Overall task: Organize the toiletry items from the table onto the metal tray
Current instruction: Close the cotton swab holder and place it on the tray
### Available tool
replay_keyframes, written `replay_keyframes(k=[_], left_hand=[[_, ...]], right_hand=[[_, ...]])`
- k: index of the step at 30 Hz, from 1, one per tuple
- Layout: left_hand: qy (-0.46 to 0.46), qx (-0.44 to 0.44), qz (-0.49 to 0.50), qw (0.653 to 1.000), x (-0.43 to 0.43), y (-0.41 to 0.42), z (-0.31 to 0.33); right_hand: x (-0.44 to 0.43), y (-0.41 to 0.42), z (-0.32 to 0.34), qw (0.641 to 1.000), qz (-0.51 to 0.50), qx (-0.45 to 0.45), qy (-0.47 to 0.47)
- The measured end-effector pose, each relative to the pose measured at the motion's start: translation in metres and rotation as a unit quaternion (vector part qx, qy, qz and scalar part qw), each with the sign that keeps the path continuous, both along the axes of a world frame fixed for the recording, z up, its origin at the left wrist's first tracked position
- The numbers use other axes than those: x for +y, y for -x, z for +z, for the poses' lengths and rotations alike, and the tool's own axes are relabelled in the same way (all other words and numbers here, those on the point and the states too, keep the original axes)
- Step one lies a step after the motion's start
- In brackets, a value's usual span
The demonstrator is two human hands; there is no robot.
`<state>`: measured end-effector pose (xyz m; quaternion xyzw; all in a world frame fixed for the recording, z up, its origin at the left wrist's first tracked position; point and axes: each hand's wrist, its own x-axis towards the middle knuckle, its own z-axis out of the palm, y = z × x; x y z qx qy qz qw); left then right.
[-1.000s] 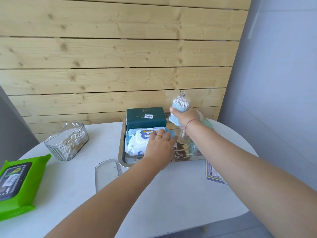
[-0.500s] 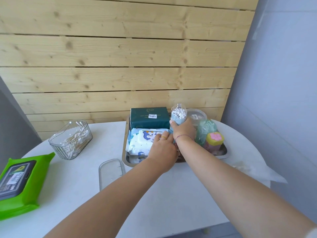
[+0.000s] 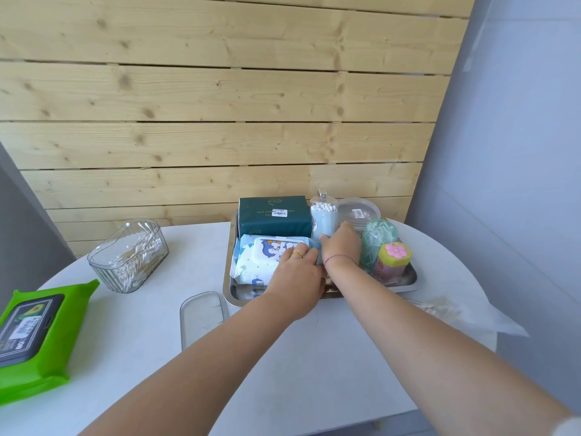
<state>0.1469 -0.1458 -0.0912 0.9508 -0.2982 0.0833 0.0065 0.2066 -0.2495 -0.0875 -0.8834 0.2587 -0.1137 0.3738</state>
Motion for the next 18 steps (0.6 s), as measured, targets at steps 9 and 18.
replay_keyframes(k=[9, 18], left_hand=[[0.043, 0.019, 0.0, 0.999, 0.001, 0.0, -0.001], [0.078, 0.022, -0.027, 0.996, 0.007, -0.005, -0.004]], right_hand=[[-0.001, -0.001, -0.003, 0.999, -0.011, 0.018, 0.041], [0.007, -0.011, 0.0, 1.0, -0.007, -0.008, -0.007]])
